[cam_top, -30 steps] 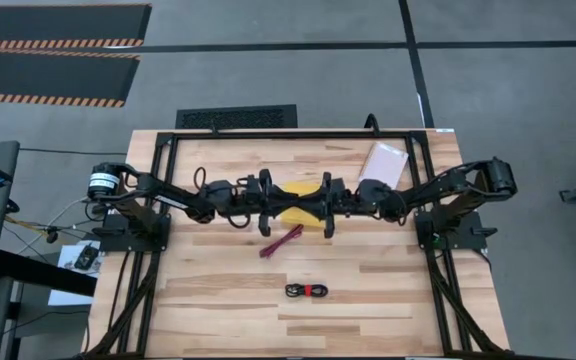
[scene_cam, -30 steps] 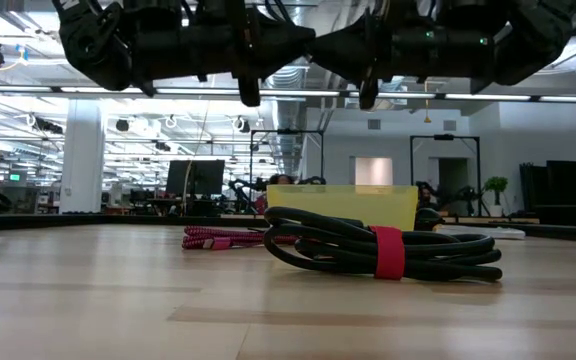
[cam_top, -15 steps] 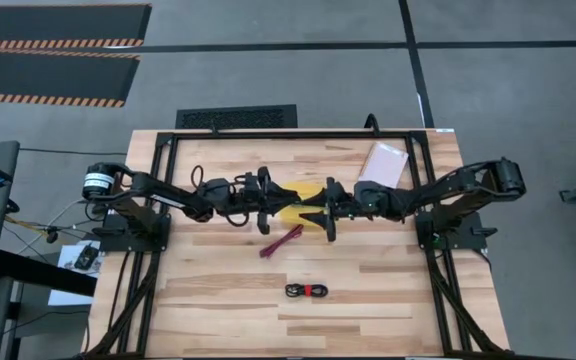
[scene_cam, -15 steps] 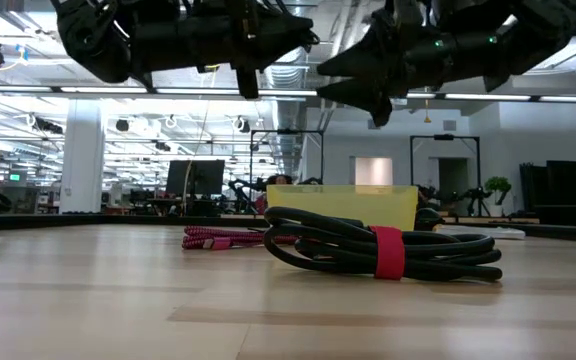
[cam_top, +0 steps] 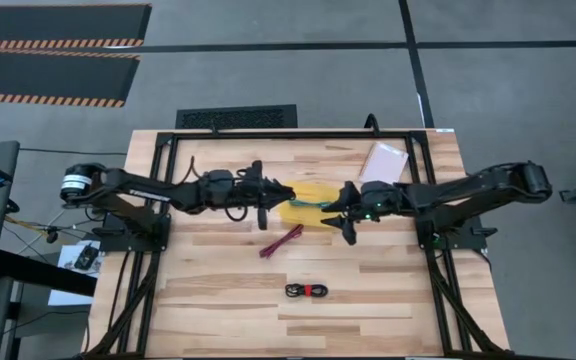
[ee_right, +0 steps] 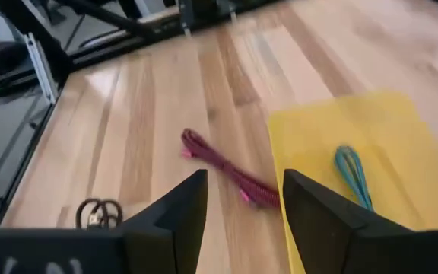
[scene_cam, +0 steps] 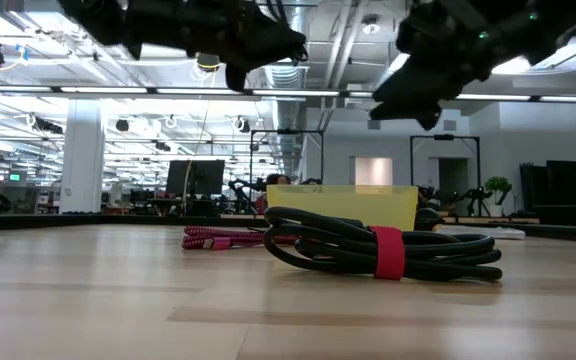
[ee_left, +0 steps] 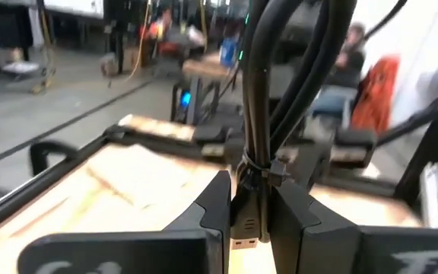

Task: Pick and place USB-C Cables
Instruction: Put the left black charger cable into the yellow bin

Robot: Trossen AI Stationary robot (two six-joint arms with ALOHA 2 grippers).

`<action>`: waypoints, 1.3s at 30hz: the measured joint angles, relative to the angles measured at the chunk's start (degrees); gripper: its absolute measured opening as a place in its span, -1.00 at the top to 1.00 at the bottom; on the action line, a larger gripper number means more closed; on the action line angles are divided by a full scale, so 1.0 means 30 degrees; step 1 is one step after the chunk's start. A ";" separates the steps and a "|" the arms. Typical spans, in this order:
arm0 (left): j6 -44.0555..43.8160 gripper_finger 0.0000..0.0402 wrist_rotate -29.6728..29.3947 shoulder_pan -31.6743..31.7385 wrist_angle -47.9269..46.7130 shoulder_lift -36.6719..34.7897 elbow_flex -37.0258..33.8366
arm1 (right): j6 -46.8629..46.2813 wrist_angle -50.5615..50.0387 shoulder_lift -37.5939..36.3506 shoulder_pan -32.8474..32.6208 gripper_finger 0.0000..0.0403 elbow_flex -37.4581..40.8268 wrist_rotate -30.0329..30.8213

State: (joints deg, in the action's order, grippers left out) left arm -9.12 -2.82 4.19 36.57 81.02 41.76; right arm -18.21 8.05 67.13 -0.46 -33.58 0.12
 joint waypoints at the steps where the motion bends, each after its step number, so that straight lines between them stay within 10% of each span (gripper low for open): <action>1: 0.0240 0.84 -0.0176 0.0000 -0.1368 -0.0036 0.0565 | -0.0172 -0.0805 -0.0432 -0.0084 0.04 0.0000 -0.0006; 13: 0.2931 0.84 -0.1519 0.0029 -1.1219 0.2030 0.6142 | -0.2891 -0.7190 -0.3992 -0.2144 0.08 -0.0015 0.0199; 39: 0.2848 0.84 -0.2940 0.0736 -1.2035 0.8582 0.7505 | -0.4487 -0.7926 -0.2597 -0.4595 0.17 0.0022 0.2202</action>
State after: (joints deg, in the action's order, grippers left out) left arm -0.58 -11.64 6.39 0.47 106.77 64.27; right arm -31.67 -15.73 59.34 -14.25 -33.52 6.72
